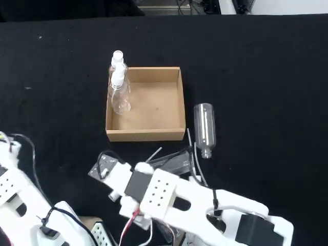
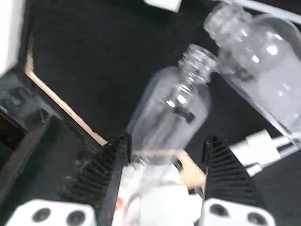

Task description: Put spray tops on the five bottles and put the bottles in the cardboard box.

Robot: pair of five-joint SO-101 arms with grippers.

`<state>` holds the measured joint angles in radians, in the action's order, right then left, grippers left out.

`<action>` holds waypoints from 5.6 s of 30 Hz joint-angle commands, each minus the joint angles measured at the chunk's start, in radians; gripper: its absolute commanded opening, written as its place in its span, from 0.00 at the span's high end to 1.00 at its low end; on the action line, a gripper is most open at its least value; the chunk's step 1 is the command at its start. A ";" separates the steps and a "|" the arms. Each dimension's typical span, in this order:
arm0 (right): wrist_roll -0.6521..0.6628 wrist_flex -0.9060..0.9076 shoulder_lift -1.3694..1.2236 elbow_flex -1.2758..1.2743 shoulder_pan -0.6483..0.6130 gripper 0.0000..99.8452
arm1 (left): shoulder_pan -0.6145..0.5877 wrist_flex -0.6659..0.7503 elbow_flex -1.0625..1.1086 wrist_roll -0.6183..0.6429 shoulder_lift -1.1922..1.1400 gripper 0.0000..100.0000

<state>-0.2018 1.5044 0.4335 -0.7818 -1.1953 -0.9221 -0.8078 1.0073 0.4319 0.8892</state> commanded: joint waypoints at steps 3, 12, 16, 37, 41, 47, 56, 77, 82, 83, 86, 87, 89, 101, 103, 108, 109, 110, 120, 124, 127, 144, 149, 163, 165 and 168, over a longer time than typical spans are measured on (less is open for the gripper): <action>-0.072 -0.150 0.005 -0.085 -0.061 0.77 | -0.111 0.037 -0.033 0.008 0.028 0.94; -0.071 -0.172 -0.087 -0.120 -0.060 0.77 | -0.111 0.037 -0.033 0.008 0.028 0.94; -0.071 -0.222 -0.154 -0.122 -0.060 0.77 | -0.113 0.037 -0.033 0.008 0.028 0.94; 0.135 -0.285 -0.223 -0.073 -0.060 0.99 | -0.120 0.037 -0.033 0.008 0.028 0.94; 0.336 -0.163 -0.188 0.019 -0.060 0.99 | -0.120 0.037 -0.033 0.008 0.028 0.94; 0.535 -0.144 0.015 0.008 -0.017 0.99 | -0.120 0.037 -0.033 0.008 0.028 0.94; 0.308 -0.489 0.163 -0.010 0.272 0.99 | -0.117 0.038 -0.033 0.008 0.028 0.94; -0.233 -1.112 -0.179 0.077 0.089 0.85 | -0.116 0.038 -0.033 0.009 0.028 0.94; -0.232 -1.105 -0.189 0.099 0.084 0.80 | -0.119 0.038 -0.031 0.009 0.028 0.94; -0.232 -1.105 -0.189 0.099 0.086 0.79 | -0.119 0.038 -0.031 0.009 0.028 0.94; -0.176 -1.105 -0.194 0.101 0.078 0.79 | -0.114 0.038 -0.030 0.009 0.028 0.94; -0.130 -1.105 -0.194 0.102 0.066 0.79 | -0.114 0.038 -0.030 0.009 0.028 0.94; -0.034 -1.105 -0.191 0.102 0.046 0.79 | -0.114 0.038 -0.030 0.009 0.028 0.94; 0.051 -1.114 -0.193 0.105 0.025 0.63 | -0.119 0.038 -0.031 0.009 0.028 0.94; 0.051 -1.114 -0.193 0.105 0.021 0.59 | -0.119 0.038 -0.031 0.009 0.028 0.94; 0.052 -1.108 -0.189 0.119 0.026 0.60 | -0.119 0.038 -0.033 0.009 0.028 0.94; 0.055 -1.105 -0.189 0.127 0.029 0.61 | -0.119 0.038 -0.033 0.009 0.028 0.94; 0.057 -1.100 -0.188 0.133 0.040 0.61 | -0.119 0.038 -0.031 0.008 0.028 0.94; 0.387 -0.644 0.039 0.160 0.176 0.70 | 0.068 0.029 0.002 -0.075 0.015 0.94; 0.397 -0.563 0.171 0.125 0.269 0.70 | 0.174 0.028 0.005 -0.141 -0.054 0.93; 0.397 -0.549 0.260 0.051 0.299 0.70 | 0.205 -0.005 -0.058 -0.167 -0.190 0.83; 0.390 -0.667 0.378 -0.176 0.298 0.71 | 0.355 -0.394 -0.394 -0.305 -0.601 0.77; 0.390 -0.666 0.375 -0.177 0.298 0.71 | 0.360 -0.393 -0.394 -0.304 -0.634 0.77; 0.388 -0.706 0.380 -0.214 0.296 0.71 | 0.358 -0.471 -0.386 -0.470 -0.623 0.77; 0.388 -0.704 0.380 -0.216 0.288 0.71 | 0.354 -0.473 -0.384 -0.482 -0.634 0.77; 0.388 -0.698 0.380 -0.217 0.261 0.71 | 0.361 -0.414 -0.314 -0.514 -0.624 0.77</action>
<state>0.1880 0.8278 0.7864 -1.0012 -0.9114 -0.5708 -1.2651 0.6682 -0.0391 0.2493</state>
